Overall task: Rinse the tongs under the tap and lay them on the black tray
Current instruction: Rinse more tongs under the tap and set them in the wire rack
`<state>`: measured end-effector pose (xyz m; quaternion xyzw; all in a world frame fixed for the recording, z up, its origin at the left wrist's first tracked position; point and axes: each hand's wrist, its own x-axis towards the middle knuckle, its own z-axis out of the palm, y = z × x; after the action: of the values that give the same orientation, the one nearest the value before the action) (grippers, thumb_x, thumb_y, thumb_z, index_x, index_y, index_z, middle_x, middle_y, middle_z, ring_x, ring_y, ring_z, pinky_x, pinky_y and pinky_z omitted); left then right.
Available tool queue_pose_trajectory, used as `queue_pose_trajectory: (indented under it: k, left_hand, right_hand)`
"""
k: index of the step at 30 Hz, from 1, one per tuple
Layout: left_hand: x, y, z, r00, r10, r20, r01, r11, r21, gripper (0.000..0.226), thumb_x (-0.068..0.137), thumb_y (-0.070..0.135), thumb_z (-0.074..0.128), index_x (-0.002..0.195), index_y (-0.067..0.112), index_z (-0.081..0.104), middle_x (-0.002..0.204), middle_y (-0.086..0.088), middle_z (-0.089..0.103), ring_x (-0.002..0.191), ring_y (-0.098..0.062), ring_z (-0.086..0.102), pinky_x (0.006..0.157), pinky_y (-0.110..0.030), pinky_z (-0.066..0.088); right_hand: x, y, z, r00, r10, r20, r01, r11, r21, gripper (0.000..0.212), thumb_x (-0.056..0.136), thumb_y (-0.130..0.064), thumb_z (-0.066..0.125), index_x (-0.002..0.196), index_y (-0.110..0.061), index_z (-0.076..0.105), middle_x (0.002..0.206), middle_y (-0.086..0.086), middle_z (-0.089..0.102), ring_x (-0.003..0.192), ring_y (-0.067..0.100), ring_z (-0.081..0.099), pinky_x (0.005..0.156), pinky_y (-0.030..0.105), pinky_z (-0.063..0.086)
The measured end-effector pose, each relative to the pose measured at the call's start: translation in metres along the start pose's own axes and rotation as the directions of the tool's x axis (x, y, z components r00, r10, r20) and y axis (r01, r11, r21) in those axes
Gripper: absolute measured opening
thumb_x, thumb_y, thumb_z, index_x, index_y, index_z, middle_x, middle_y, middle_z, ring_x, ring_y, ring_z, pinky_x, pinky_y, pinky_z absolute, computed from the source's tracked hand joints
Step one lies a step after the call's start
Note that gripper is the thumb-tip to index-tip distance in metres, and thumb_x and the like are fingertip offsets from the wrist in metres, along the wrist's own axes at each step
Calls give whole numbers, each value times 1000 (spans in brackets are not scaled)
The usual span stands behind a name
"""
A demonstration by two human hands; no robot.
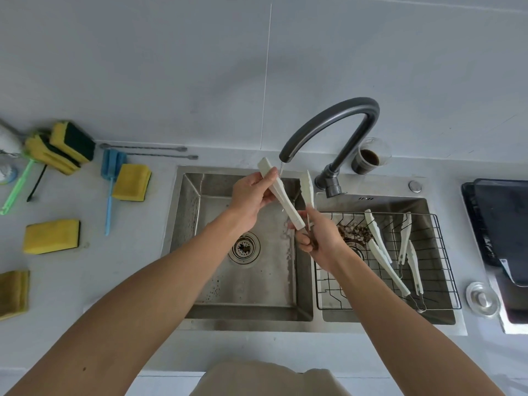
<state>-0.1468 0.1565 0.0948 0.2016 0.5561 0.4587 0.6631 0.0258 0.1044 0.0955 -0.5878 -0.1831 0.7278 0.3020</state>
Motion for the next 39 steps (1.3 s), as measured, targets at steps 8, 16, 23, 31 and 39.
queue_pose_trajectory:
  k: [8, 16, 23, 31, 39]
  left_hand:
    - [4, 13, -9, 996, 53, -66, -53, 999, 12, 29, 96, 20, 73, 119, 3, 74, 106, -16, 77, 92, -27, 75, 77, -36, 66]
    - [5, 1, -14, 996, 31, -86, -32, 999, -4, 30, 105, 33, 58, 110, 8, 72, 92, -8, 72, 80, -17, 69, 71, -30, 58]
    - [3, -11, -6, 996, -91, -13, 92, 995, 34, 21, 108, 18, 51, 110, 5, 67, 104, -17, 71, 96, -29, 71, 88, -42, 61]
    - [0, -8, -11, 997, -65, 36, 67, 997, -40, 14, 99, 19, 69, 102, 7, 74, 90, -9, 71, 95, -28, 70, 80, -34, 63]
    - [4, 4, 5, 997, 51, -50, -48, 998, 48, 29, 93, 19, 76, 119, 5, 76, 97, -10, 79, 81, -18, 77, 71, -30, 65]
  right_hand:
    - [0, 1, 25, 984, -173, 47, 178, 908, -378, 55, 100, -64, 54, 108, -12, 67, 83, 5, 59, 57, 12, 58, 51, 29, 48]
    - [0, 4, 16, 978, -187, 93, 204, 953, -226, 44, 101, -44, 64, 118, -4, 70, 95, 13, 62, 58, 15, 54, 54, 30, 47]
    - [-4, 5, 1, 977, -44, 211, 33, 998, 56, 56, 105, -51, 45, 129, -3, 65, 94, 5, 68, 62, 15, 53, 53, 26, 42]
    - [1, 6, -4, 993, 4, 116, -20, 990, 137, 53, 113, -46, 29, 123, -4, 59, 94, 15, 74, 52, 19, 50, 49, 29, 38]
    - [1, 12, 9, 995, -79, -65, 65, 978, -198, 64, 107, -56, 45, 124, 3, 61, 83, 10, 63, 49, 16, 52, 44, 29, 43]
